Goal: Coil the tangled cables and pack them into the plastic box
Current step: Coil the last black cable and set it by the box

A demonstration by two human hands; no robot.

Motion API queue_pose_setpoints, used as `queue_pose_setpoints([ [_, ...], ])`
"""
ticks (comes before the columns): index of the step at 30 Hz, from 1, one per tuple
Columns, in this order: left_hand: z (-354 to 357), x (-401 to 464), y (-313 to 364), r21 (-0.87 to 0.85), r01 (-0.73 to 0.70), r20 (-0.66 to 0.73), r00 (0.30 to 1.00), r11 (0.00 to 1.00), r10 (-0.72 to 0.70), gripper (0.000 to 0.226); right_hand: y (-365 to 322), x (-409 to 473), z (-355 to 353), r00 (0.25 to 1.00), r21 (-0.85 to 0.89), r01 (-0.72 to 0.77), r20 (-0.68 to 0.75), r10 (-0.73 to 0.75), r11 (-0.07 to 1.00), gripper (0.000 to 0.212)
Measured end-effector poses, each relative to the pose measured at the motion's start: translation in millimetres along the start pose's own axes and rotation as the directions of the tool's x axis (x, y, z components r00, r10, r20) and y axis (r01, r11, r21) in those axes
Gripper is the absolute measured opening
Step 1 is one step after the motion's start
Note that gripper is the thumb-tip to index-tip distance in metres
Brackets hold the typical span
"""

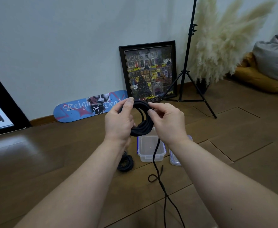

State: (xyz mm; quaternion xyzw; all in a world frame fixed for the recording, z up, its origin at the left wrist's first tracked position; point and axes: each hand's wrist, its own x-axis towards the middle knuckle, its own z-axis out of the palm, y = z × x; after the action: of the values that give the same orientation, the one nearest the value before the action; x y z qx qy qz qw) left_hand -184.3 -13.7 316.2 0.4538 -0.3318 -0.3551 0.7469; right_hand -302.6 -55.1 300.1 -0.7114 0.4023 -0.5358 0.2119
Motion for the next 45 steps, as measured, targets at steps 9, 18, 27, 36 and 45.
queue_pose_setpoints([
  [9,4,-4,-1,0.05,-0.047,-0.01,0.999,0.998,0.048,0.01,8,-5,13,0.996,-0.207,0.041,-0.072,-0.057,0.977,0.019],
  [18,3,-4,2,0.078,-0.066,0.093,0.994,0.995,0.058,0.014,6,1,7,1.0,-0.262,0.018,-0.007,-0.021,0.965,0.026],
  [27,-11,14,5,0.078,-0.08,-0.223,0.97,0.994,0.096,0.009,-1,-7,-5,0.699,0.143,-0.532,0.631,0.338,0.834,0.048],
  [36,-39,36,9,0.101,-0.115,-0.396,0.907,0.988,0.146,0.01,23,1,-30,0.818,-0.128,-0.445,0.346,0.46,0.887,0.022],
  [45,-52,40,10,0.05,-0.055,-0.562,0.824,0.997,0.074,0.012,1,6,-18,0.922,0.282,-0.371,0.227,0.314,0.885,0.024],
])
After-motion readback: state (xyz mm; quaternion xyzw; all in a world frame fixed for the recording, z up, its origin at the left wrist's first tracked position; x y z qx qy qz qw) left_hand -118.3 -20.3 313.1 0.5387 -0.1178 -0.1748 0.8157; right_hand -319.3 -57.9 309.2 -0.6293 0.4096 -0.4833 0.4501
